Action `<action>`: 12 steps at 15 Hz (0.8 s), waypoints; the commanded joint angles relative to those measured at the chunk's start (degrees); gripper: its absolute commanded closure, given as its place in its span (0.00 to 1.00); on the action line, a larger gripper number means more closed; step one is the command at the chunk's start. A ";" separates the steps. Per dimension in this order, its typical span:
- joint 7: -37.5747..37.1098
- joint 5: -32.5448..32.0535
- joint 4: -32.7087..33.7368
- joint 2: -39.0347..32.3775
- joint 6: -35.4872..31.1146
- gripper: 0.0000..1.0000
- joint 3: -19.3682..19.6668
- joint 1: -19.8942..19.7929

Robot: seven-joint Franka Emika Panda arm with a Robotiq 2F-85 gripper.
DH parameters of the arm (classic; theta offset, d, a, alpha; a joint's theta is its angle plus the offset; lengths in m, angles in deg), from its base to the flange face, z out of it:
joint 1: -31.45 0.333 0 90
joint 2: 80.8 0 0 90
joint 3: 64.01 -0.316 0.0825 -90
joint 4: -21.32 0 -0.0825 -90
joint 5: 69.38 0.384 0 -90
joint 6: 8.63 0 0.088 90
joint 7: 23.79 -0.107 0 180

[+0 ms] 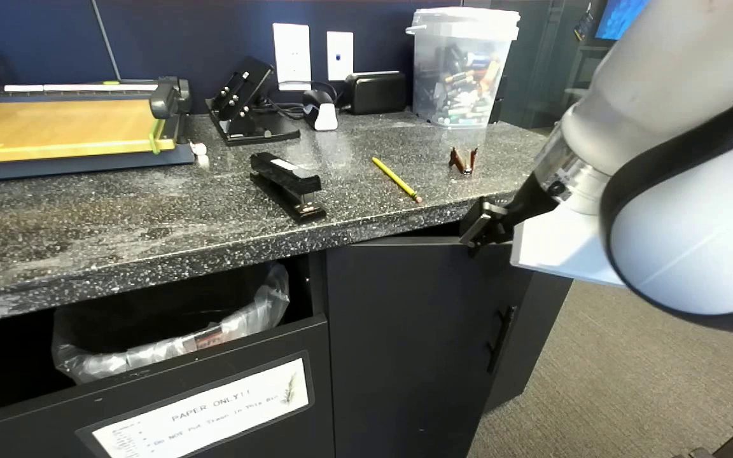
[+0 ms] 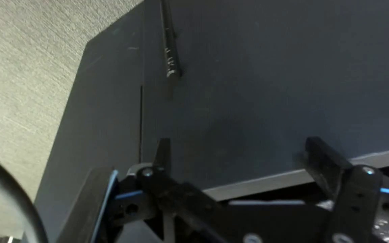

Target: Close the left cabinet door

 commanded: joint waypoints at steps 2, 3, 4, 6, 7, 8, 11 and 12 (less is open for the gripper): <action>-3.46 8.38 14.32 -16.49 2.90 0.00 12.59 15.63; -4.34 9.21 16.16 -18.70 4.01 0.00 13.88 17.04; -5.46 9.59 17.62 -20.58 4.96 0.00 14.99 18.00; -7.19 9.50 18.47 -22.48 5.99 0.00 16.16 18.66; -7.49 9.14 18.09 -22.31 6.10 0.00 15.92 18.38; -7.14 8.83 17.16 -21.45 5.83 0.00 14.98 17.53; -1.39 6.72 10.17 -11.42 3.14 0.00 6.67 11.48; 1.10 5.91 7.50 -7.54 1.79 0.00 2.95 8.71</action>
